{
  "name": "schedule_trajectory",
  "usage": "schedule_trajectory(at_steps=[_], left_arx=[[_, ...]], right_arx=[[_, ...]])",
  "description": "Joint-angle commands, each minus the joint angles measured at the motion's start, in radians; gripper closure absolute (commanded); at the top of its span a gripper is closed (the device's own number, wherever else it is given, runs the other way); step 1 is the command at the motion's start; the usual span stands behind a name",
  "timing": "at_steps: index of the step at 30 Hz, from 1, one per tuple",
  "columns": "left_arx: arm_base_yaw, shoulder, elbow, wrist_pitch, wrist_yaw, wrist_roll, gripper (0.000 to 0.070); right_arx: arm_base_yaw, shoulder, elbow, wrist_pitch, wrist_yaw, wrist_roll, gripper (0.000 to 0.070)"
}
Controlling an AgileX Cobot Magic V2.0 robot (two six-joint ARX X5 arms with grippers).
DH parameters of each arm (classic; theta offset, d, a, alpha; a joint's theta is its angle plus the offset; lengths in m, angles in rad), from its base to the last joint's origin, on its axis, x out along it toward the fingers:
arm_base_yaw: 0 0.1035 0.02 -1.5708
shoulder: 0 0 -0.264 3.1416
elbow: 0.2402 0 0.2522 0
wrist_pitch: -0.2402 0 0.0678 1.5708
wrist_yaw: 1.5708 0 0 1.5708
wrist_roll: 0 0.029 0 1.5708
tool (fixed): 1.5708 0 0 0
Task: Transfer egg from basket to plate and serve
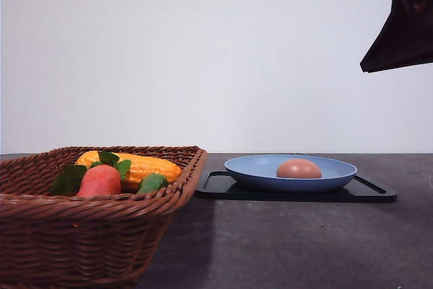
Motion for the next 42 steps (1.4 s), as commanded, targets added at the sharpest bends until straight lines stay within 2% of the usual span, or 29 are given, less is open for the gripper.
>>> schedule_trajectory(at_steps=[1,3,13,40,42], left_arx=[[0.014,-0.001,-0.034,0.024,0.035,0.002,0.0700],[0.032,-0.001,-0.072,0.034,0.060,-0.002,0.0700],[0.051,-0.002,-0.176,0.033,0.065,-0.020,0.0700],[0.052,-0.001,-0.179,0.038,0.069,-0.028,0.0700],[0.052,-0.001,-0.179,0.038,0.069,-0.028,0.0700]], right_arx=[[0.005,0.004,0.010,0.011,0.004,0.013,0.0700],[0.005,0.004,0.010,0.011,0.004,0.013,0.0700],[0.005,0.004,0.010,0.012,0.004,0.013,0.0700],[0.005,0.003,0.010,0.015,0.004,0.013,0.0700],[0.003,-0.011,0.010,0.015,0.023,-0.036,0.0700]])
